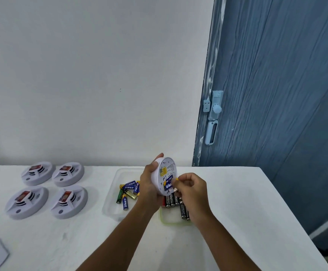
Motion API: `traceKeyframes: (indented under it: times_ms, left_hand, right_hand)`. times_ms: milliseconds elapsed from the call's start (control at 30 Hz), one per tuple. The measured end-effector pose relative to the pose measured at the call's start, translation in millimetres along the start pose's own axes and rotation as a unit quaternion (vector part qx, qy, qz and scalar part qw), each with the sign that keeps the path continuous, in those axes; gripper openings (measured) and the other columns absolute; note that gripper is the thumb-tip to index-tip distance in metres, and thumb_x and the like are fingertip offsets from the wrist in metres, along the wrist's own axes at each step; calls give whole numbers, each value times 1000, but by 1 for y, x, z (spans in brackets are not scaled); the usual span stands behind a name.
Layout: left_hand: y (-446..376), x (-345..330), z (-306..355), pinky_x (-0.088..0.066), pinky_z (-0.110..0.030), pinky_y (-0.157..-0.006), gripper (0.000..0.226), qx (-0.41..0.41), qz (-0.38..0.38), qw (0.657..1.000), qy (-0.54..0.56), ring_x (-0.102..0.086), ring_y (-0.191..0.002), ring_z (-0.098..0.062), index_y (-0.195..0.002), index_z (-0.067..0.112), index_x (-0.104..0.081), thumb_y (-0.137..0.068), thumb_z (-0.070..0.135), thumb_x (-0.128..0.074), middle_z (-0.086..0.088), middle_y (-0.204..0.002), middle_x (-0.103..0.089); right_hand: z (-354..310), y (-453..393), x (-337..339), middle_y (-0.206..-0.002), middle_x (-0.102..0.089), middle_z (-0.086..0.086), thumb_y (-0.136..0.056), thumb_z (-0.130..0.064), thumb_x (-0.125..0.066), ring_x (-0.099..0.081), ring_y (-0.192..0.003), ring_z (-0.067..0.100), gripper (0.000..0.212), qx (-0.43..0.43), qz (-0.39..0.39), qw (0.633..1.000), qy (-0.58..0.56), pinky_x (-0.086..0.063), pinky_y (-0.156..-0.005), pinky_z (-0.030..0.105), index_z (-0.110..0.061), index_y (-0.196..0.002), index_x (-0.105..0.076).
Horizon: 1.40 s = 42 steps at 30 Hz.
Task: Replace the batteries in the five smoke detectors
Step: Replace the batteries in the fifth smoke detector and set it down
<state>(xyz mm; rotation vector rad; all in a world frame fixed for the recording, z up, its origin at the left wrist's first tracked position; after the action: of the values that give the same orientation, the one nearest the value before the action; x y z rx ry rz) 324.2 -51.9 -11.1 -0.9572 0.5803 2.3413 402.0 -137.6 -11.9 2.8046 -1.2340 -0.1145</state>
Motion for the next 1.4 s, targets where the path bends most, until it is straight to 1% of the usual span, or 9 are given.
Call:
traceKeyframes:
  times_ms: [233, 333, 433, 600, 667, 833, 1067, 1200, 1400]
  left_hand:
    - [-2, 11, 24, -48, -37, -81, 47, -43, 7, 999, -20, -58, -97, -25, -114, 20, -61, -70, 35, -51, -9, -107, -64]
    - [-3, 24, 36, -45, -39, -89, 43, -56, 14, 998, -16, -58, -100, -26, -112, 22, -64, -73, 36, -53, -9, -110, -64]
    - [-1, 32, 44, -42, -41, -95, 30, -60, 20, 998, -3, -58, -98, -26, -110, 21, -63, -88, 31, -45, -9, -106, -64]
    - [3, 32, 44, -41, -40, -96, 31, -48, 22, 998, 20, -56, -92, -25, -104, 18, -62, -96, 31, -35, -9, -100, -62]
    - [4, 31, 42, -41, -38, -92, 31, -37, 12, 999, 39, -56, -91, -25, -99, 17, -62, -94, 32, -36, -9, -98, -61]
    - [5, 32, 37, -31, -46, -109, 33, -2, -17, 997, 81, -56, -98, -29, -89, 17, -75, -78, 37, -51, -12, -104, -63]
    - [8, 22, 34, -45, -41, -85, 43, 12, -26, 996, 85, -59, -95, -30, -109, 16, -63, -75, 38, -50, -17, -109, -63]
    - [8, 17, 31, -47, -40, -85, 46, 21, -24, 995, 95, -59, -96, -30, -112, 15, -62, -74, 39, -51, -16, -109, -62]
    - [6, 17, 30, -45, -42, -91, 44, 1, -9, 996, 94, -58, -94, -30, -108, 12, -61, -73, 38, -52, -16, -101, -63]
  right_hand:
    - [0, -15, 8, -69, -63, 12, -82, 14, -62, -59, -63, 21, 13, -101, -38, 969, -224, -57, -57, 27, 1, -83, -60]
    - [5, -21, 19, -69, -63, 16, -79, 12, -66, -56, -55, 21, 10, -53, -47, 996, -48, -53, -55, 31, 4, -79, -61]
    - [20, -16, 18, -66, -65, 10, -75, 7, -73, -61, -55, 20, 10, -35, -104, 986, 123, -57, -64, 41, -1, -76, -67]
    - [29, -10, 5, -69, -67, -9, -74, -16, -80, -61, -67, 5, 12, 31, -135, 942, 306, -45, -61, 17, -21, -71, -70]
    - [23, -12, 4, -78, -69, -7, -77, -17, -77, -64, -76, 8, 7, 61, -106, 944, 306, -46, -67, 20, -21, -79, -71]
    - [-16, -12, -4, -76, -67, -9, -83, -2, -68, -58, -68, 1, 13, 146, -88, 961, 218, -43, -60, 6, -15, -83, -71]
    - [-43, 2, -31, -88, -66, -5, -82, -6, -70, -59, -71, 3, 11, 226, -115, 940, 229, -50, -65, 13, -16, -87, -71]
    - [-44, 7, -43, -98, -59, -2, -78, -16, -73, -61, -87, 10, 16, 244, -92, 926, 274, -56, -78, 26, -16, -94, -70]
    - [-41, 9, -49, -100, -61, 2, -73, -21, -73, -62, -94, 16, 29, 234, -79, 917, 312, -55, -82, 28, -13, -102, -69]
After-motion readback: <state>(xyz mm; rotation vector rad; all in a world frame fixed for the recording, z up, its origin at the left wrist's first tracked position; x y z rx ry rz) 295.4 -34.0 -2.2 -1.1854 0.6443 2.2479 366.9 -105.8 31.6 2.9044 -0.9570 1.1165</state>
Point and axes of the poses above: each hand's wrist, its own y-axis away from the middle knuckle, its own x-axis out of the back of the hand, z = x × y, the point moved 4 cm from there along -y, towards the middle knuckle
